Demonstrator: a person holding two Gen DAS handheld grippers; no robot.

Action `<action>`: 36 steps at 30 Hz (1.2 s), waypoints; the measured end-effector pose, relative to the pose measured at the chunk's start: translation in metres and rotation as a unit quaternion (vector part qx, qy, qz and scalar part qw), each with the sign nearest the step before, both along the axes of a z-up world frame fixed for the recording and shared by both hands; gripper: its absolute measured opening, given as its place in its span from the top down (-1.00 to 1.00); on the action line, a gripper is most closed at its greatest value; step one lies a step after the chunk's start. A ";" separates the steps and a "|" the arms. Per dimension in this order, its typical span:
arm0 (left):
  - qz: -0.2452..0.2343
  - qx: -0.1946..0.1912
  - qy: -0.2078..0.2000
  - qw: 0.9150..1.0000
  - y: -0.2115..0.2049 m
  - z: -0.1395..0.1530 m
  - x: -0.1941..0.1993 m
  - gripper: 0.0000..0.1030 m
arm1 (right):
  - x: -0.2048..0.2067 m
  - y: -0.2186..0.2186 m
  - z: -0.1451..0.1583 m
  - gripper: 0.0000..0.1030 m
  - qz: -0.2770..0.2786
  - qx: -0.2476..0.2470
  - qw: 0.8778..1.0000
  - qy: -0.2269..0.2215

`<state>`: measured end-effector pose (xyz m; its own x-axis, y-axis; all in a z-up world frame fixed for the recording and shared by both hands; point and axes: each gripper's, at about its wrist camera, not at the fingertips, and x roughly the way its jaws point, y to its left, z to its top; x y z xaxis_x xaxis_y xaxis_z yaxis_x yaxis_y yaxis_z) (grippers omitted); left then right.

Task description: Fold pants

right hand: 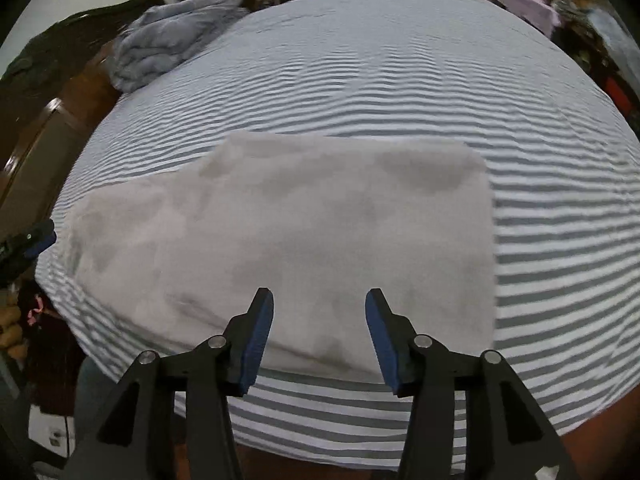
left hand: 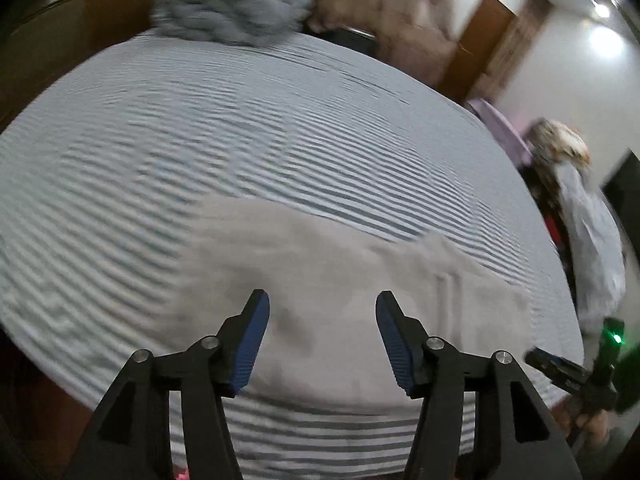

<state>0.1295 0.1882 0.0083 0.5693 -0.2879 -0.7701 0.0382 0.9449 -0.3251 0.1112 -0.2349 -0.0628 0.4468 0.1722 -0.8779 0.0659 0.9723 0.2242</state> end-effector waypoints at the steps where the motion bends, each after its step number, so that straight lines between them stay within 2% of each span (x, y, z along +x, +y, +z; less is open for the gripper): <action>1: 0.016 -0.002 0.003 1.000 0.015 -0.002 -0.001 -0.12 | 0.002 0.009 0.001 0.06 0.008 0.001 1.000 -0.001; 4: 0.039 -0.032 0.023 0.998 0.051 -0.016 -0.001 -0.16 | 0.003 0.023 -0.004 0.06 0.014 0.010 1.000 0.007; 9: 0.042 -0.137 0.058 0.988 0.078 -0.041 0.005 -0.44 | 0.010 0.042 -0.005 0.06 0.019 0.037 0.999 0.023; 13: 0.062 -0.164 0.077 0.982 0.096 -0.057 0.005 -0.56 | 0.017 0.058 0.003 0.06 0.035 0.042 0.998 0.022; 19: 0.079 -0.205 0.124 0.968 0.106 -0.100 0.005 -0.57 | 0.038 0.095 -0.003 0.06 0.072 0.025 0.997 0.033; 21: 0.080 -0.214 0.130 0.965 0.105 -0.109 0.008 -0.57 | 0.045 0.109 -0.007 0.06 0.082 0.017 0.996 0.036; 27: 0.091 -0.206 0.129 0.966 0.105 -0.129 0.026 -0.57 | 0.055 0.145 -0.027 0.06 0.117 0.009 0.991 0.058; 33: 0.111 -0.204 0.107 0.967 0.099 -0.129 0.039 -0.57 | 0.060 0.164 -0.042 0.06 0.131 0.013 0.989 0.070; 35: 0.116 -0.207 0.097 0.967 0.100 -0.134 0.039 -0.49 | 0.062 0.169 -0.046 0.06 0.134 0.015 0.988 0.073; 36: 0.119 -0.207 0.091 0.967 0.099 -0.135 0.040 -0.38 | 0.063 0.172 -0.048 0.06 0.134 0.014 0.988 0.075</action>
<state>0.1695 0.2871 -0.1269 0.5223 -0.4706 -0.7111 -0.2577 0.7078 -0.6577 0.1737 -0.0626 -0.1106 0.2477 0.2923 -0.9237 -0.1590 0.9528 0.2588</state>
